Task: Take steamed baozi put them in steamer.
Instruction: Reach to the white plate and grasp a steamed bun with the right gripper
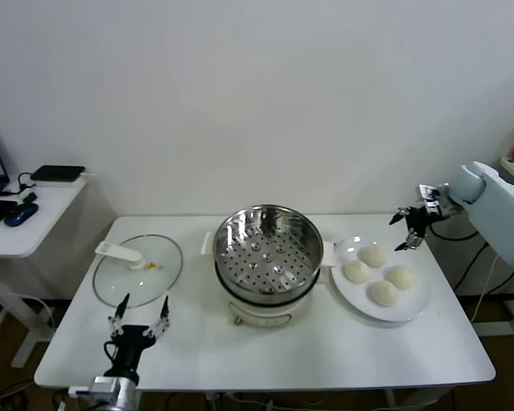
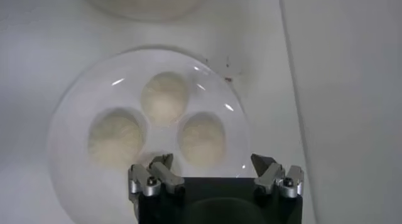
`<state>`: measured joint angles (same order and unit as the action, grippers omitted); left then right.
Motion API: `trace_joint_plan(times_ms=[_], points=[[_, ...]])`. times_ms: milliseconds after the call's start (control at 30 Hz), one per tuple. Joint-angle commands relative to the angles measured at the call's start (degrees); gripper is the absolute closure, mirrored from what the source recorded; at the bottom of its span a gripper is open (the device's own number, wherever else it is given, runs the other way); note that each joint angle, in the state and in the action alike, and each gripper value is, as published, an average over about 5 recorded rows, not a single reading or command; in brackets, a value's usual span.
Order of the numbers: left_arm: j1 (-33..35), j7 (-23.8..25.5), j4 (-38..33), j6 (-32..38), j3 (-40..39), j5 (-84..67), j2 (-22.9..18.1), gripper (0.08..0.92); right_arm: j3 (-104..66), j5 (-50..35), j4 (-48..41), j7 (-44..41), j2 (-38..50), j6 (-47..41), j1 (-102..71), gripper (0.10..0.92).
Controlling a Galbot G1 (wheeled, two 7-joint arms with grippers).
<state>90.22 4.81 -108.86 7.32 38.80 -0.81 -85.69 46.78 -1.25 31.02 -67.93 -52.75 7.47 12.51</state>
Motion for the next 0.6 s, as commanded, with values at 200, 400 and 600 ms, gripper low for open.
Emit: trace_joint_plan(times_ms=[200, 400, 600], points=[[-0.26, -0.05, -0.09, -0.31, 0.28, -0.08, 0.12, 0.177, -4.69, 10.06, -12.56, -0.59, -10.02, 3.73, -1.52, 0.203], [-0.11, -0.12, 0.06, -0.25, 0.47, -0.2, 0.13, 0.177, -7.39, 13.14, -14.1, 0.84, -10.91, 4.79, -2.97, 0.203], [0.1, -0.12, -0.08, -0.23, 0.43, -0.23, 0.02, 0.177, -9.66, 15.87, -15.33, 2.45, -11.54, 6.03, -4.26, 0.203]])
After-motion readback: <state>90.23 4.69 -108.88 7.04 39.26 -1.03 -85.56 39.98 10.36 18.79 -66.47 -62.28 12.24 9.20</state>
